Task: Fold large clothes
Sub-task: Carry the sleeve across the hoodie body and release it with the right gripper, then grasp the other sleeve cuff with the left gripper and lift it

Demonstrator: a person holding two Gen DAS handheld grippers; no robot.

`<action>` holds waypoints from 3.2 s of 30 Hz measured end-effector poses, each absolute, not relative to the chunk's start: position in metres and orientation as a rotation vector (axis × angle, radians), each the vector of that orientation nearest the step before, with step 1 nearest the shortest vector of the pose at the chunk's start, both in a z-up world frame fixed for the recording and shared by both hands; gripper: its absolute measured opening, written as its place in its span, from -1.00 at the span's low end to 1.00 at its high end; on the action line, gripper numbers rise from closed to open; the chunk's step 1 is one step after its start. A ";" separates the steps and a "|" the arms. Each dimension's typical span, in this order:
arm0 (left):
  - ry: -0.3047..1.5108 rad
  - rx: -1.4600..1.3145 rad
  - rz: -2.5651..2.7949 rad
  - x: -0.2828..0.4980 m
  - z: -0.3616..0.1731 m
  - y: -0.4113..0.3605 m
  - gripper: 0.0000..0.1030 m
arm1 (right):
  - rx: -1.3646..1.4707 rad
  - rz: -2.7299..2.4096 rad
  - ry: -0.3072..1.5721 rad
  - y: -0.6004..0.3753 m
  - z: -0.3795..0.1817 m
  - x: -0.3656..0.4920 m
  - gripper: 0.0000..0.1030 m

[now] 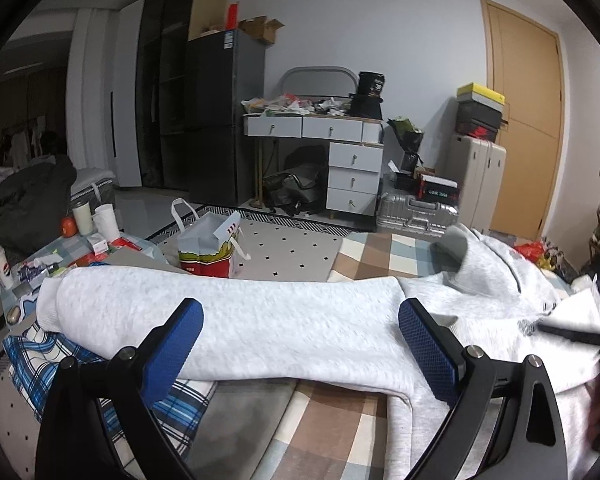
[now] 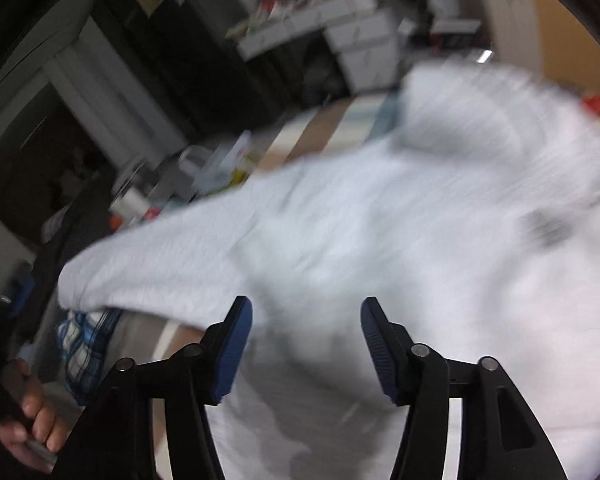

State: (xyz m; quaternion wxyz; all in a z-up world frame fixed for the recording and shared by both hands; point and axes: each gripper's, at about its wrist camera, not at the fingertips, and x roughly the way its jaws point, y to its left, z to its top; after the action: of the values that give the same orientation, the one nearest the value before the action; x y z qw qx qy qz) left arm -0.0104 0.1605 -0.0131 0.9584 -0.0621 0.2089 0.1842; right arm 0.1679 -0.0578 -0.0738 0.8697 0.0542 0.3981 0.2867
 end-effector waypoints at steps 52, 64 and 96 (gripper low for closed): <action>0.589 -0.084 0.436 0.022 -0.037 0.154 0.87 | -0.108 -0.035 1.064 -0.300 -0.151 0.338 -0.14; 0.648 -0.142 0.394 0.018 -0.044 0.157 0.87 | -0.078 -0.011 1.037 -0.306 -0.161 0.256 0.18; 0.704 -1.029 0.452 -0.078 -0.084 0.388 0.86 | 0.282 0.637 0.698 -0.151 -0.090 0.060 1.00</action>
State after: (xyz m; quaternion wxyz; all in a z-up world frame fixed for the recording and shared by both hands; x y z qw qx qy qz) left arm -0.0778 0.3876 -0.0836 0.7881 -0.4776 0.3266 0.2100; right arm 0.0597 -0.1511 -0.0895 0.8808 0.1352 0.3351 0.3059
